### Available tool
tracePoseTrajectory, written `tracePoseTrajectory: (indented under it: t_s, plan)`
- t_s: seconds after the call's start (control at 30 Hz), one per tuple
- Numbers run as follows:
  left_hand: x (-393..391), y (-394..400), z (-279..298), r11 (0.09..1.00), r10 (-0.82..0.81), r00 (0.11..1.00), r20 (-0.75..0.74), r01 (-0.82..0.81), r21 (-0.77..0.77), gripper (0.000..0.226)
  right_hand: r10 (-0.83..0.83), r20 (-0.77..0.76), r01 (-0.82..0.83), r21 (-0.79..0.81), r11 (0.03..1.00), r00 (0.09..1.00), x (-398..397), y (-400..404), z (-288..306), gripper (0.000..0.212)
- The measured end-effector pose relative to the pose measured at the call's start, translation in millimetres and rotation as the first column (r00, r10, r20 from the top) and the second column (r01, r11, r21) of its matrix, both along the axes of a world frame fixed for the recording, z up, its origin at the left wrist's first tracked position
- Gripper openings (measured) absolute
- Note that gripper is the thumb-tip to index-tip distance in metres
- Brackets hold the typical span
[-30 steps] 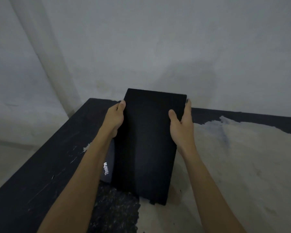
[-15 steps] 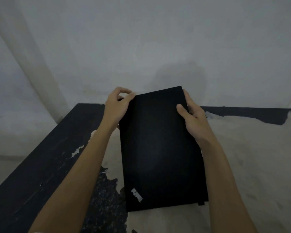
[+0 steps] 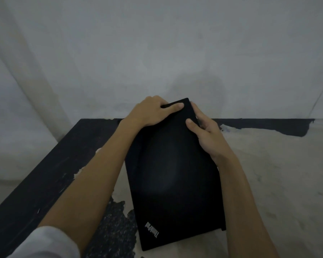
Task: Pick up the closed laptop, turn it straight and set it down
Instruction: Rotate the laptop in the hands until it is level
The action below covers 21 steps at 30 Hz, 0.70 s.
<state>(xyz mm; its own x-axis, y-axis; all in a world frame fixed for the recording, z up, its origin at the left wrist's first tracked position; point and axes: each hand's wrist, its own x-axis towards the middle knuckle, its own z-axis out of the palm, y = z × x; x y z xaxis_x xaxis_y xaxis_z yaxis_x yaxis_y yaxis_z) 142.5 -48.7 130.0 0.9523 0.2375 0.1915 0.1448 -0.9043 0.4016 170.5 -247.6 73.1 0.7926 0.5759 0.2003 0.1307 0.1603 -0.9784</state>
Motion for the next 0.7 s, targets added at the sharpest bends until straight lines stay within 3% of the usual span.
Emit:
tracePoseTrajectory:
  t_s: [0.23,0.33,0.5,0.7]
  plan:
    - [-10,6,1,0.993,0.106,0.992,0.065,-0.102,-0.064,0.078,0.074,-0.055,-0.072,0.027,0.997,0.996,-1,4,6,0.052]
    - [-16,13,2,0.976,0.156,0.984,0.086,-0.14,-0.167,0.078,0.044,0.02,-0.043,-0.057,0.997,0.999,-2,4,9,0.038]
    - [-23,29,-3,0.878,0.27,0.954,0.132,-0.187,-0.441,0.075,-0.095,0.33,0.224,-0.378,0.898,0.939,1,-3,16,0.031]
    - [-38,49,-8,0.689,0.43,0.88,0.203,-0.174,-0.704,0.069,-0.244,0.586,0.576,-0.486,0.657,0.773,-1,-19,25,0.062]
